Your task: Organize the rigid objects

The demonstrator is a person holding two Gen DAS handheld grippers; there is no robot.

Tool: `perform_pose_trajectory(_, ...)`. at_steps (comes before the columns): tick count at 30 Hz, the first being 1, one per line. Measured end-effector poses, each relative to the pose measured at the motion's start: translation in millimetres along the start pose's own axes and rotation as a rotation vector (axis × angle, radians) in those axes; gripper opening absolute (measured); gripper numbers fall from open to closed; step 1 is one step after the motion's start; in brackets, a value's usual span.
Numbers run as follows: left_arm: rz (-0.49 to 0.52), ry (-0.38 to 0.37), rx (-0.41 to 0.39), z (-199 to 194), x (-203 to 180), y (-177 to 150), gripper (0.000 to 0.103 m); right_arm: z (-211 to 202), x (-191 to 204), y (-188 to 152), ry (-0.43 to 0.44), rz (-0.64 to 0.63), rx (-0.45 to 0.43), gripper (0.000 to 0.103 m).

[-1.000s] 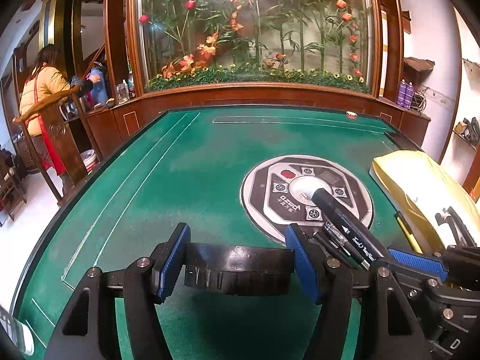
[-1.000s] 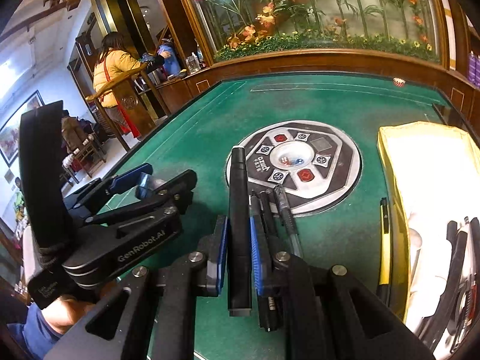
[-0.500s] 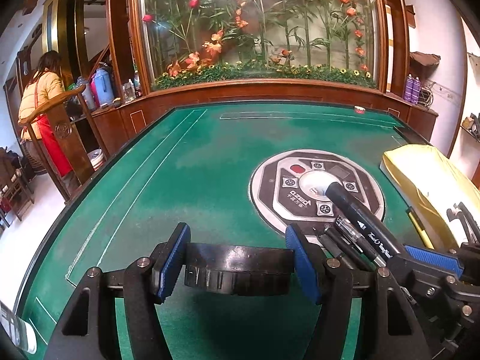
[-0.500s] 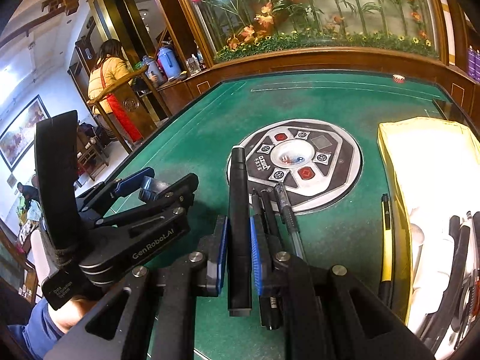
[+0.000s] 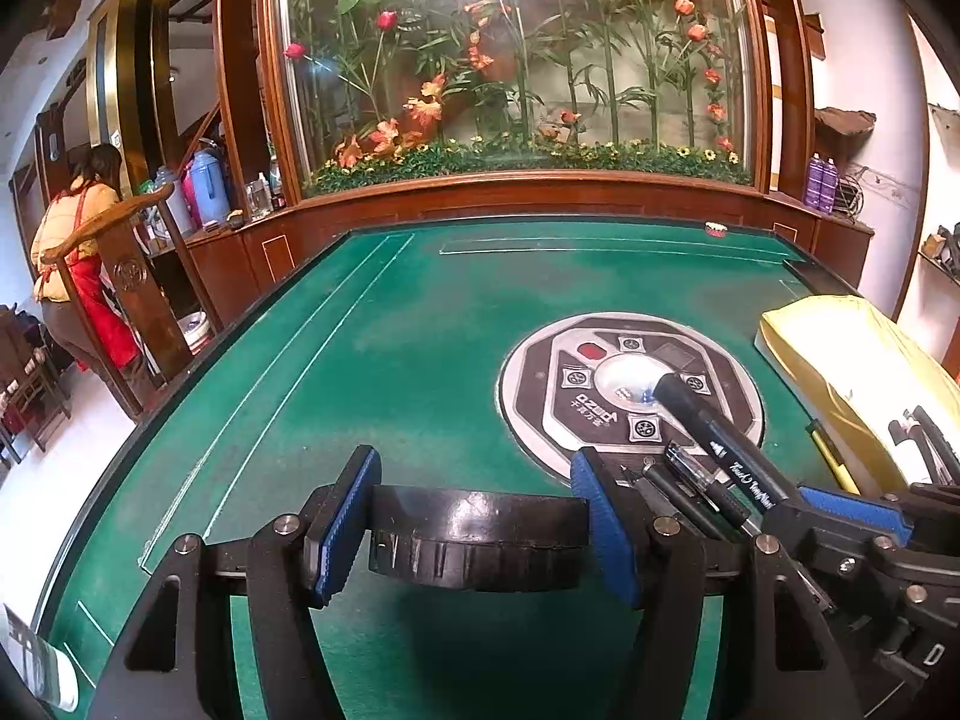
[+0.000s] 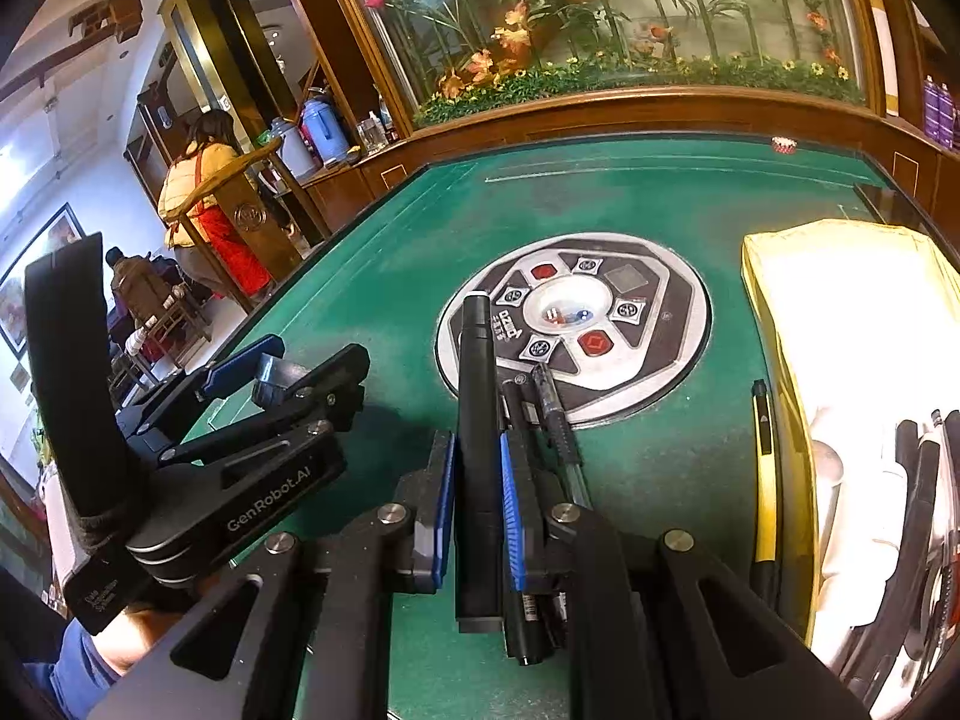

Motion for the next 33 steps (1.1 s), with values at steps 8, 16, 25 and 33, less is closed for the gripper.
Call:
perform_pose_trajectory(8,0.012,0.024,-0.002,1.8,-2.5,0.2,0.070,-0.6,-3.6,-0.1,0.001,0.010,-0.007,0.014)
perform_pose_trajectory(16,-0.014,-0.018,0.011,-2.0,-4.7,0.6,0.070,-13.8,-4.3,3.2,0.026,0.029,-0.036,0.014)
perform_pose_trajectory(25,0.025,-0.133,0.011,-35.2,-49.4,-0.7,0.070,-78.9,-54.4,-9.9,0.013,0.120,-0.102,0.014)
perform_pose_trajectory(33,0.132,-0.337,0.065,-70.4,-146.5,11.8,0.069,-129.7,-143.8,-21.6,-0.148,0.238,-0.121,0.014)
Point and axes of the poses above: each gripper's, at about its wrist camera, not at the fingertips, and z roughly the way its jaws point, x to its left, y to its top, the point moved 8 cm from there along z, roughly the way its jaws point, and after that the axes turned 15 degrees about x, right-handed, at the moved point
